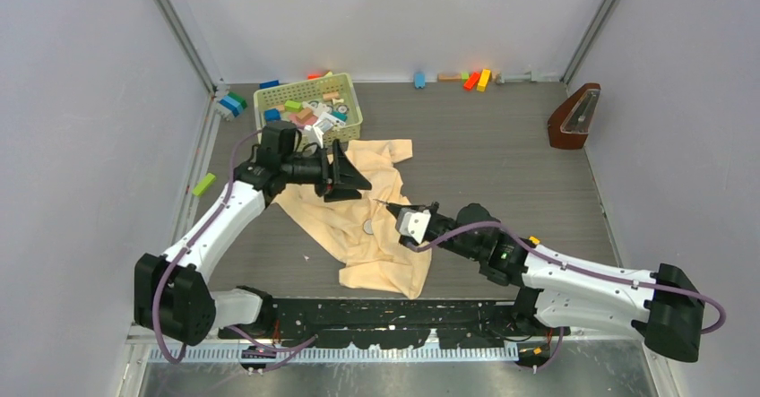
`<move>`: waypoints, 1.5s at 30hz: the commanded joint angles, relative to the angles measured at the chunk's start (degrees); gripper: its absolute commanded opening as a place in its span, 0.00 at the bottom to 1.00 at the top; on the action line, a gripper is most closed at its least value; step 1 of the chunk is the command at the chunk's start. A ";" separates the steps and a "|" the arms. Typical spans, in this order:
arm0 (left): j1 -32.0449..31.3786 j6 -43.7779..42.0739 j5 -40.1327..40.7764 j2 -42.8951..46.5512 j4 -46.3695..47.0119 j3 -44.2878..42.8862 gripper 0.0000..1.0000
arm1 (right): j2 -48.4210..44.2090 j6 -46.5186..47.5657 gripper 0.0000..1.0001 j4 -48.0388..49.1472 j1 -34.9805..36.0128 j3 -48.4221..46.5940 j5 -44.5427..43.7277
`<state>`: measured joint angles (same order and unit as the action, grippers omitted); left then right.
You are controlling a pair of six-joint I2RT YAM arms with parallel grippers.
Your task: Remove the brooch from the garment
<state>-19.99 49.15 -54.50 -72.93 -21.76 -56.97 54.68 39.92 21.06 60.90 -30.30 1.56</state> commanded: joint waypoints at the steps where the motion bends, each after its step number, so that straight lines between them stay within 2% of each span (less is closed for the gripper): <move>1: 1.88 -0.59 -0.40 4.33 9.97 3.75 0.65 | -2.79 -15.24 0.00 1.48 -0.21 -0.29 -4.08; 5: 2.46 -1.03 1.88 7.85 17.12 8.36 0.63 | -4.31 -28.33 0.00 0.66 -2.07 -0.43 -4.10; 8: 3.46 1.47 1.74 10.98 30.40 14.25 0.61 | -5.32 -41.93 0.00 0.29 -6.08 -0.75 -2.56; 11: 3.72 3.79 1.24 11.93 39.00 17.16 0.60 | -5.60 -53.95 0.00 -1.43 -10.36 -2.14 3.52; 14: 3.73 5.66 0.85 10.01 42.18 17.43 0.56 | -4.20 -61.54 0.00 -2.66 -14.93 -3.50 8.95; 16: 3.73 7.94 0.29 8.42 47.79 18.22 0.54 | -2.62 -66.50 0.00 -3.17 -17.16 -4.75 12.29; 19: 3.73 11.35 -0.59 5.94 55.62 19.50 0.52 | 0.07 -75.03 0.00 -2.03 -20.62 -6.88 18.65; 21: 3.73 12.04 -0.49 5.42 57.35 19.71 0.52 | 2.07 -80.64 0.00 0.06 -22.15 -7.56 21.49; 26: 3.56 11.83 0.39 5.82 57.28 19.82 0.56 | 6.35 -88.68 0.00 6.08 -22.92 -7.49 24.58; 31: 2.47 12.13 -1.36 4.89 57.11 19.25 0.57 | 8.91 -92.35 0.00 11.05 -22.94 -6.88 25.81; 35: 1.30 12.79 -2.88 2.61 57.45 18.69 0.48 | 9.95 -94.33 0.00 13.27 -22.94 -6.76 26.77; 40: 0.94 13.02 -2.45 2.71 57.35 19.03 0.45 | 10.06 -94.95 0.00 13.65 -22.94 -6.65 27.01; 45: 0.39 13.17 -2.77 2.35 57.33 18.49 0.35 | 10.26 -95.19 0.00 13.30 -22.94 -6.75 27.42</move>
<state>-19.14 62.26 -55.79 -70.63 33.10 -37.08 64.84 -54.19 30.35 38.06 -35.62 27.88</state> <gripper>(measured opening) 0.373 0.027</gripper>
